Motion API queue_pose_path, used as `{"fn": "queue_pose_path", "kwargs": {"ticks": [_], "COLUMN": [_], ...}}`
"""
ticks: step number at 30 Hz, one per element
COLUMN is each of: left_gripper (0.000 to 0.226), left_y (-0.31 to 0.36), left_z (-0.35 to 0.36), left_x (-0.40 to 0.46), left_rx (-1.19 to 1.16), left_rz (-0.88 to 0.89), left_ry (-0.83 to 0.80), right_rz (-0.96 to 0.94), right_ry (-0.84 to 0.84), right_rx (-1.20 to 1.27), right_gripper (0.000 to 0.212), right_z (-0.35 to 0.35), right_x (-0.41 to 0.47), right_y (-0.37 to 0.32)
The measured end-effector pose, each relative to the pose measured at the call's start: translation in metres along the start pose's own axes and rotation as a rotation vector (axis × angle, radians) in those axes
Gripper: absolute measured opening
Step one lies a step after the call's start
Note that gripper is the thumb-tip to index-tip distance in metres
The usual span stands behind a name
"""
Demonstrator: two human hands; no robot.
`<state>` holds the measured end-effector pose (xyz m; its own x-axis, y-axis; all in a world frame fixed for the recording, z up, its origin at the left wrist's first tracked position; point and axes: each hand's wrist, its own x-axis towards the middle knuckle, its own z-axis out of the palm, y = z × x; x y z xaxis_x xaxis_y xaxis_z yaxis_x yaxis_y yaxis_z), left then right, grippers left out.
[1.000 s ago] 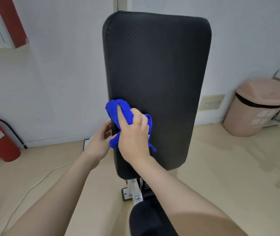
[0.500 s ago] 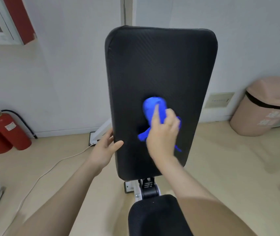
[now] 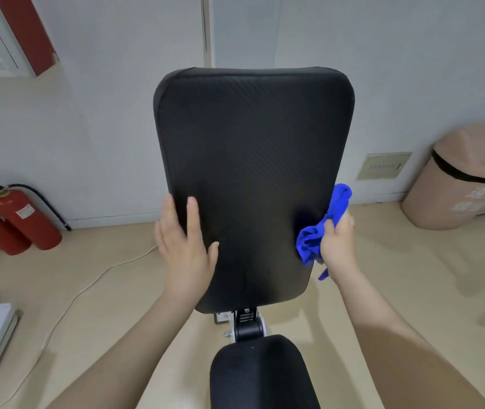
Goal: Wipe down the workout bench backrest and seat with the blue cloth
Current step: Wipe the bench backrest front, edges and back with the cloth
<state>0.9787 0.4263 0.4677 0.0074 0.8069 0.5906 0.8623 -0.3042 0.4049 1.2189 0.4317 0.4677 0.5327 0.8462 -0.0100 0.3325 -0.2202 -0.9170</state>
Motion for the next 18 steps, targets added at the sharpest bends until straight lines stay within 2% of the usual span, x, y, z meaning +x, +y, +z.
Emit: {"fn": "queue_pose_path", "kwargs": {"ticks": [2,4,8,11,15,18], "left_gripper": [0.1,0.105,0.117,0.12,0.118,0.121], "left_y": [0.013,0.018,0.027,0.029,0.028,0.027], "left_z": [0.004,0.011,0.025,0.034,0.041,0.042], "left_x": [0.001,0.003,0.006,0.007,0.005,0.005], "left_rx": [0.189,0.33,0.476,0.537,0.557,0.545], "left_rz": [0.23,0.317,0.275,0.228,0.23,0.225], "left_ry": [-0.017,-0.073,-0.167,-0.178,-0.149,-0.136], "right_rz": [0.202,0.222,0.136,0.136,0.4,0.549], "right_ry": [-0.14,-0.209,-0.256,-0.274,-0.403,-0.359], "right_rx": [0.23,0.265,0.346,0.429,0.248,0.211], "right_gripper": [0.042,0.051,0.044,0.045,0.037,0.033], "right_z": [-0.013,-0.023,-0.038,-0.034,-0.013,-0.007], "right_x": [0.004,0.009,0.029,0.038,0.02,0.018], "right_y": [-0.005,-0.02,-0.055,-0.037,0.039,0.049]}}
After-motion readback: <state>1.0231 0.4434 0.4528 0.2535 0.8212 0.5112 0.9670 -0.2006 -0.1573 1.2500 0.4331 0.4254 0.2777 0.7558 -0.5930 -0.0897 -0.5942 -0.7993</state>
